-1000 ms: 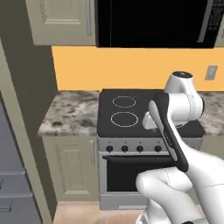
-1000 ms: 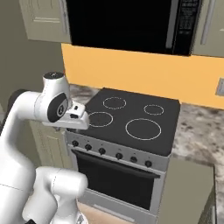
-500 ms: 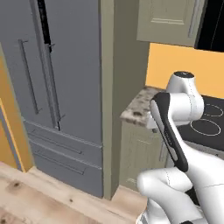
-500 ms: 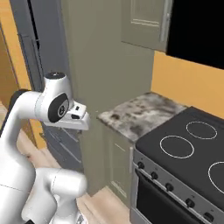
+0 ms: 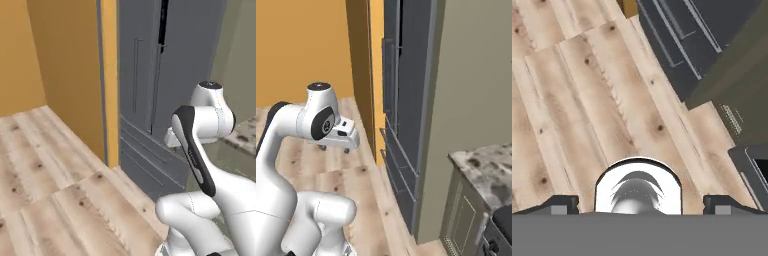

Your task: Navigate to the sink.

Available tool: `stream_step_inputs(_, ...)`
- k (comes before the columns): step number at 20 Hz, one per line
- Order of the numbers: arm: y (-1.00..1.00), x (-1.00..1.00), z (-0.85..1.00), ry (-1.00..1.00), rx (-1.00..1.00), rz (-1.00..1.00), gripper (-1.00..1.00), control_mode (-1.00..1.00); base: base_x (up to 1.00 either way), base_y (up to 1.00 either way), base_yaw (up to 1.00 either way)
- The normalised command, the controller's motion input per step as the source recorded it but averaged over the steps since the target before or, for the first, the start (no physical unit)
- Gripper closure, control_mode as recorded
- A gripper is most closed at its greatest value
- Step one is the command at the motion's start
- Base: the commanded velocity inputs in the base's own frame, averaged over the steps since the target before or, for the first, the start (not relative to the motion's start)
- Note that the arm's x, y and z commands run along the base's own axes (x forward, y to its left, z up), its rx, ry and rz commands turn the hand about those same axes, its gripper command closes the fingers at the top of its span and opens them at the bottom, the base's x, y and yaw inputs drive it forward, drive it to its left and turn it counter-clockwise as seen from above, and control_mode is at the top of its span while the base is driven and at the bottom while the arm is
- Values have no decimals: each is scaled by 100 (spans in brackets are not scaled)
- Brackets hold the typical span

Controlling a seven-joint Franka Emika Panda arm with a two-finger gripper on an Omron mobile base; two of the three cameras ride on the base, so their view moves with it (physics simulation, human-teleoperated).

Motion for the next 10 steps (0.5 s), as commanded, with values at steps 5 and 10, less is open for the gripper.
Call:
stream_step_inputs(5,0,0,0,0,0,0,-100,100,22,71,69)
stream_step_inputs(10,0,0,0,0,0,0,-100,100,34,75,66)
